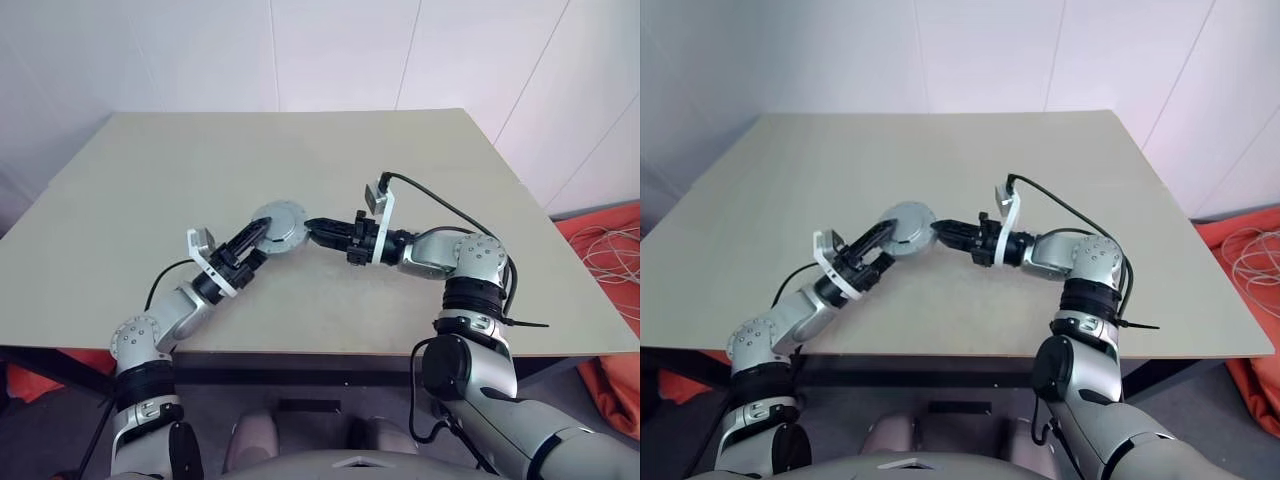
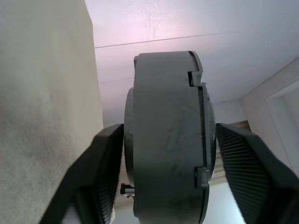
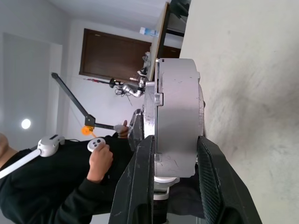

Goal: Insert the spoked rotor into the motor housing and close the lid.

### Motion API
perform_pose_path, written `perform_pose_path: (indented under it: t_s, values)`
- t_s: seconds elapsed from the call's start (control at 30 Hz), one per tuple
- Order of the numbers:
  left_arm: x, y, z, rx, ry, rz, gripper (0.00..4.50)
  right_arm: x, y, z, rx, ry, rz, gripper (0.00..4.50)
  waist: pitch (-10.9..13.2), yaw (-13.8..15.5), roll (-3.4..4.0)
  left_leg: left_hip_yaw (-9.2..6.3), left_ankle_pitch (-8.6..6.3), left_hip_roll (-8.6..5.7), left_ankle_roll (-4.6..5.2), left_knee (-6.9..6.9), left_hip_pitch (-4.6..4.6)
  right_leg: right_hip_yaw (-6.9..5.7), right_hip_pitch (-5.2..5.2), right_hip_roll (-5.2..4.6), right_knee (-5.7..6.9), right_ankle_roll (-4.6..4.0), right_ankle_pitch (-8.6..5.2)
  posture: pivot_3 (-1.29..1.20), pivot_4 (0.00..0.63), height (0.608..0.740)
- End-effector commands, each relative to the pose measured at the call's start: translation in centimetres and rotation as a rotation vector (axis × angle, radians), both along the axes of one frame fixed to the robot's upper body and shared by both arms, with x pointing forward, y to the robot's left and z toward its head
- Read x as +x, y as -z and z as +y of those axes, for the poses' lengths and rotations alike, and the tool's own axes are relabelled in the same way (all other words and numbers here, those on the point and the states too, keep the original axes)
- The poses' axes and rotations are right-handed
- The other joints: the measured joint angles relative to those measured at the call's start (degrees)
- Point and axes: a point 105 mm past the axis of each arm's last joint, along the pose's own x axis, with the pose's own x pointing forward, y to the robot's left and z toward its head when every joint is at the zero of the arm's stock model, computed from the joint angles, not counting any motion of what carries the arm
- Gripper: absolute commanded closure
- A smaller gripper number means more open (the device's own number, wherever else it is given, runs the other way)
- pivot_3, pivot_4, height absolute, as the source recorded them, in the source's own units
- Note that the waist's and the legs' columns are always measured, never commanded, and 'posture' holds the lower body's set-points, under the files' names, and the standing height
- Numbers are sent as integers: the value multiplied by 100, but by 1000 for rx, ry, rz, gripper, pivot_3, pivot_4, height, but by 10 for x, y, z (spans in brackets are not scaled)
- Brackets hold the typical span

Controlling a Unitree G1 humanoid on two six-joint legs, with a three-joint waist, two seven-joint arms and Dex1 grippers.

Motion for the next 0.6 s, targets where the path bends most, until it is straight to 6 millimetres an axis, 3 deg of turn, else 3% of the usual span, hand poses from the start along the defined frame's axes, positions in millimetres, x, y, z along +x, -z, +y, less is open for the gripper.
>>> perform_pose_path:
  t_s: [0.03,0.53,0.6]
  values:
    - [0,-16,0,-30,2,-62,2441,-2,-23,3,54,-19,-83,3423,0,0,0,0,0,0,0,1,0,0,1,0,0,0,0,0,0,740]
    - [-1,-16,-1,-24,6,-70,2440,0,-23,3,58,1,-79,3424,0,0,0,-1,0,-1,0,2,-3,0,2,0,0,3,2,0,0,740]
    - [-1,-16,-1,-22,5,-71,2439,0,-21,3,33,11,-88,2703,0,1,0,-1,0,-1,0,2,-4,0,2,0,1,4,2,0,0,740]
